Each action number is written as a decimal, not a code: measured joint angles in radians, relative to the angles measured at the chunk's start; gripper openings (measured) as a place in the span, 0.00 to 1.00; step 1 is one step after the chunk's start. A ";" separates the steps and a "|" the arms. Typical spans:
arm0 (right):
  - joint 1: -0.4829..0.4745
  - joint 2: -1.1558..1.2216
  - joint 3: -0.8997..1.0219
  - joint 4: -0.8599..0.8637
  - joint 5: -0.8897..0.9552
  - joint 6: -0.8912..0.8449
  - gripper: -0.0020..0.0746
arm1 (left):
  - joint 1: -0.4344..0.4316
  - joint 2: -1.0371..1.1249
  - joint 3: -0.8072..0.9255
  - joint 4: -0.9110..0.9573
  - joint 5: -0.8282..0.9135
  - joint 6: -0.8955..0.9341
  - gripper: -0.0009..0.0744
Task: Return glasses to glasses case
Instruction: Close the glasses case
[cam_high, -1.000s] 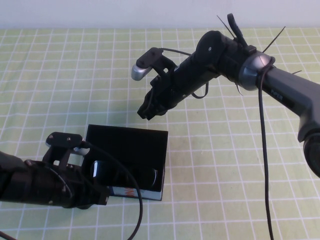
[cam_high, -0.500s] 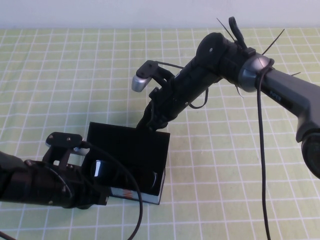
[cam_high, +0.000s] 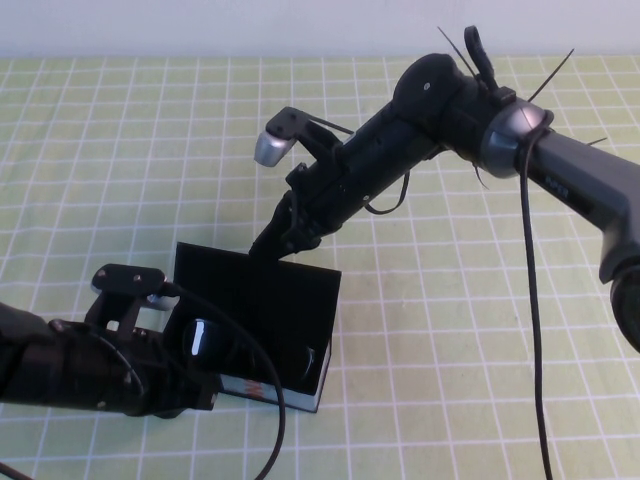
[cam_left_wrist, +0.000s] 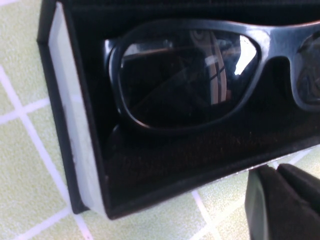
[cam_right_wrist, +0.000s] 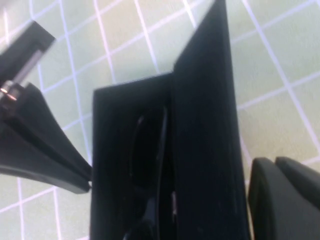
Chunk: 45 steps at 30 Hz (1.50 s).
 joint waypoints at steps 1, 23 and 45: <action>0.000 -0.009 0.000 -0.002 0.000 0.000 0.00 | 0.000 0.000 0.000 0.000 0.000 0.000 0.01; 0.100 -0.029 0.000 -0.055 0.004 0.118 0.00 | 0.000 0.000 0.000 0.026 0.000 0.000 0.01; 0.113 -0.031 0.110 -0.108 0.004 0.105 0.00 | 0.000 -0.002 -0.038 0.033 0.293 0.026 0.01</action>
